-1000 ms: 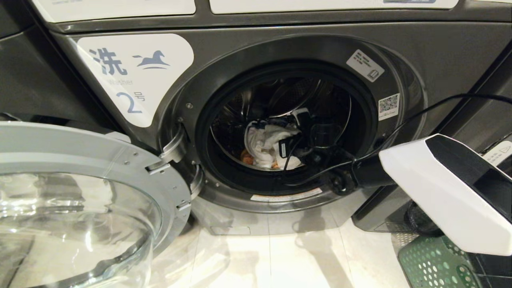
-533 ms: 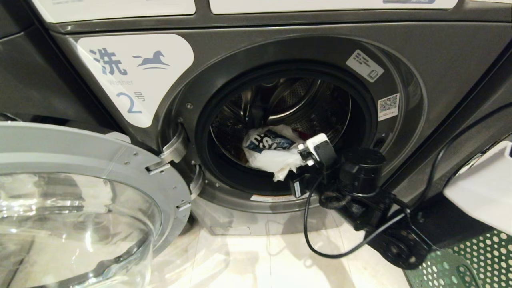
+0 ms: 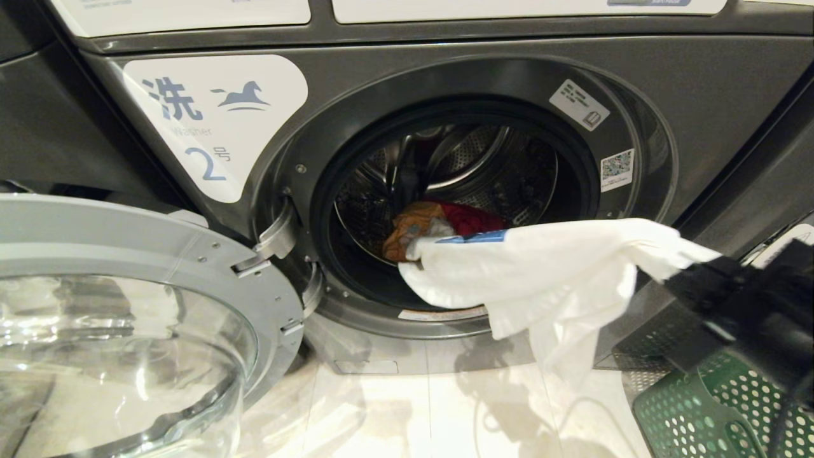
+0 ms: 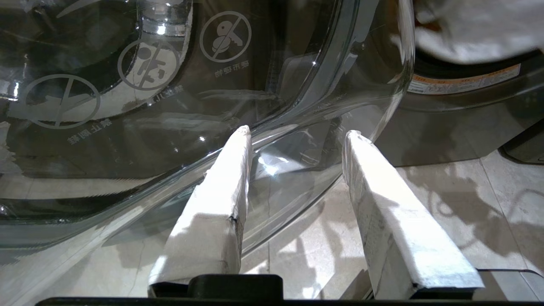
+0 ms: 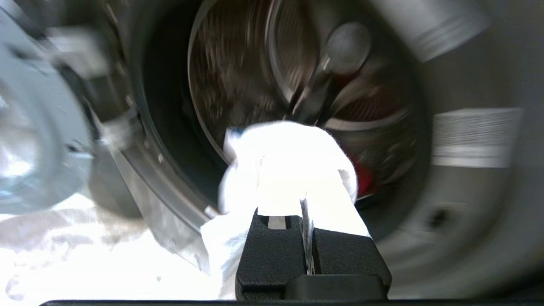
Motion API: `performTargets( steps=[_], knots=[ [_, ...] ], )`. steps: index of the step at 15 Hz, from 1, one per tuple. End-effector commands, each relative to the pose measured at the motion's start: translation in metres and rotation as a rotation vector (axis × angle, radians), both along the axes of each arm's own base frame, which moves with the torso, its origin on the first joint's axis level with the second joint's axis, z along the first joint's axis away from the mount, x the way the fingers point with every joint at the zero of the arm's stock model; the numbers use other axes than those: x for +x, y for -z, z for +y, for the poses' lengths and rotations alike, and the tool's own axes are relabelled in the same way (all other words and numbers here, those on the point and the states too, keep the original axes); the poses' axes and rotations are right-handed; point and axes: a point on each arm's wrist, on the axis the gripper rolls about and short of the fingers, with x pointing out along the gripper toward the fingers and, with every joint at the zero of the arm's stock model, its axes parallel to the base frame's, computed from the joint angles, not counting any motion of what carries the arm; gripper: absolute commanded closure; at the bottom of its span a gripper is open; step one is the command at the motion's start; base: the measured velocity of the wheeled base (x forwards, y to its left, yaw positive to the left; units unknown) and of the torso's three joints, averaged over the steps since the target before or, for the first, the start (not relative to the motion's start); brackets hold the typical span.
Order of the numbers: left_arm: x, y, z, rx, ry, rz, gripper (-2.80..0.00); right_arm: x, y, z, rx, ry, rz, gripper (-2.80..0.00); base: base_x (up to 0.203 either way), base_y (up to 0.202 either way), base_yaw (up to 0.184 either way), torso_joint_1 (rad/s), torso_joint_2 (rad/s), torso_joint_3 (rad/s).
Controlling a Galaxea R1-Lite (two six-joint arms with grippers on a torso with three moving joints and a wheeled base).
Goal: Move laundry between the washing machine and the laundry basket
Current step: Pick a cloth and place it into the basket
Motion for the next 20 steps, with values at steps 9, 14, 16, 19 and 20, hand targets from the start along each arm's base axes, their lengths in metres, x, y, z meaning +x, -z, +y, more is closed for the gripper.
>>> performTargets(
  steps=[9, 14, 16, 19, 20],
  knots=[
    [0.000, 0.000, 0.000, -0.001, 0.000, 0.002, 0.00, -0.183, -0.118, -0.166, 0.336, -0.019, -0.200, 0.00, 0.000, 0.000, 0.000, 0.000, 0.00, 0.000],
    [0.000, 0.000, 0.000, -0.001, 0.000, 0.002, 0.00, -0.221, -0.177, -0.203, 0.420, 0.186, -0.148, 0.00, 0.000, 0.000, 0.000, 0.000, 0.00, 0.000],
    [0.000, 0.000, 0.000, -0.001, 0.000, 0.002, 0.00, -0.214, -0.198, -0.201, 0.466, 0.328, -0.071, 0.00, 0.000, 0.000, 0.000, 0.000, 0.00, 0.000],
    [0.000, 0.000, 0.000, -0.001, 0.000, 0.002, 0.00, -0.180, -0.212, -0.180, 0.517, 0.570, 0.082, 0.00, 0.000, 0.000, 0.000, 0.000, 0.00, 0.000],
    [0.000, 0.000, 0.000, -0.001, 0.000, 0.002, 0.00, -0.172, -0.210, -0.173, 0.491, 0.580, 0.116, 0.00, 0.000, 0.000, 0.000, 0.000, 0.00, 0.000]
  ],
)
